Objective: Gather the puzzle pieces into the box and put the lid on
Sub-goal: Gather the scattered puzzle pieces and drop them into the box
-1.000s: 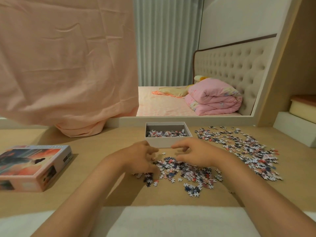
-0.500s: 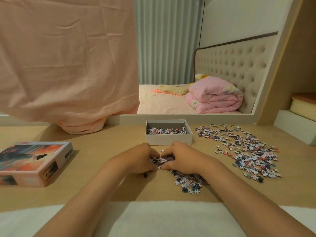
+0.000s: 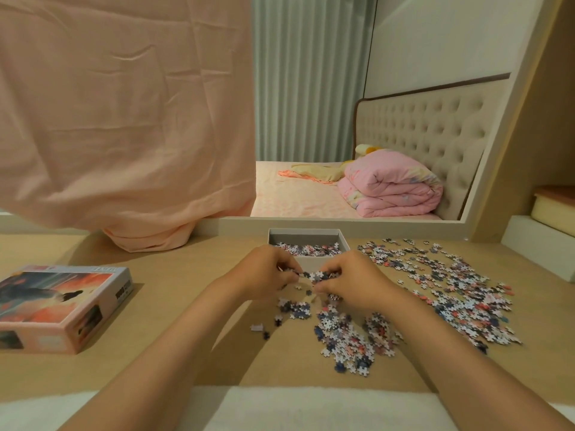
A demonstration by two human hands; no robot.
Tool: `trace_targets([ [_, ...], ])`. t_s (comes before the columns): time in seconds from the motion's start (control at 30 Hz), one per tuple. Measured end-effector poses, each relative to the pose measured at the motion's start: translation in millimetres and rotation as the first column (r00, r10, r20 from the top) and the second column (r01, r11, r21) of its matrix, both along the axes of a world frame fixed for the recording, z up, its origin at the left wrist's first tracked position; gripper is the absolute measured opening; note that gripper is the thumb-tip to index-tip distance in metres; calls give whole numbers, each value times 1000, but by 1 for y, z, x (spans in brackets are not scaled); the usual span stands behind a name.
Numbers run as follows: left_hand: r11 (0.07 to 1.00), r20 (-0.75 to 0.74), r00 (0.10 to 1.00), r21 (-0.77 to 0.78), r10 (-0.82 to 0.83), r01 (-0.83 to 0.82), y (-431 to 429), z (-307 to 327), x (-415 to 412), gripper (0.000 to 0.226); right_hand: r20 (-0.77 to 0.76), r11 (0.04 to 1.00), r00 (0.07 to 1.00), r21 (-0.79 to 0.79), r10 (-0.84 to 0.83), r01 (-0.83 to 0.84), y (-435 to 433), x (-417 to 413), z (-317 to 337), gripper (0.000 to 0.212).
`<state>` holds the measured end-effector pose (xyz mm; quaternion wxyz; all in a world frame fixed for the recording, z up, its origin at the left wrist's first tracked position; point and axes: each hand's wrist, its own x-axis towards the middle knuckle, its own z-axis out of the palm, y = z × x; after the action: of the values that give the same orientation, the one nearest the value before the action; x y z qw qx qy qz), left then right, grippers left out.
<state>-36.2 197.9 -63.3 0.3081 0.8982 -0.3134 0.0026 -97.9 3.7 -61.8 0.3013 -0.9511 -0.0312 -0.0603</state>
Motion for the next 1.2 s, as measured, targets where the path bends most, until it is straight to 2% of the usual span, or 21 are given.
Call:
trace_targets([
  [0.1,993,-11,999,-117,35,-36,-8,14,16,5,46,993,998,115,-45,40,-7,11,11,19],
  [0.23,972,9,998,-227,61,-58,-23,17,36,7,97,957,991,283,-96,65,-7,29,26,4],
  [0.33,959,49,995,-274,88,-71,-31,11,50,9,140,945,982,318,-129,79,-9,49,28,6],
  [0.43,958,62,992,-274,107,-86,-32,3,60,11,172,952,965,269,-197,147,-10,73,20,6],
  [0.53,974,50,995,-213,85,-72,-27,-5,65,18,136,972,971,163,-195,172,-11,88,9,10],
  [0.63,993,65,997,-118,29,-21,-25,-9,66,26,77,990,991,91,-113,106,-10,92,1,20],
  [0.8,1000,128,992,24,0,-3,-27,-11,69,36,66,999,997,26,-27,26,-8,93,1,34],
  [0.93,981,198,980,187,6,-44,-24,-18,70,39,0,984,1000,-178,-7,7,-11,93,-2,42],
  [1.1,993,225,974,110,8,-34,-23,-16,63,39,51,988,998,-148,-35,42,-15,74,4,38],
  [1.2,1000,294,955,12,-25,22,-27,-8,47,28,106,994,994,-106,-9,20,-19,50,16,32],
])
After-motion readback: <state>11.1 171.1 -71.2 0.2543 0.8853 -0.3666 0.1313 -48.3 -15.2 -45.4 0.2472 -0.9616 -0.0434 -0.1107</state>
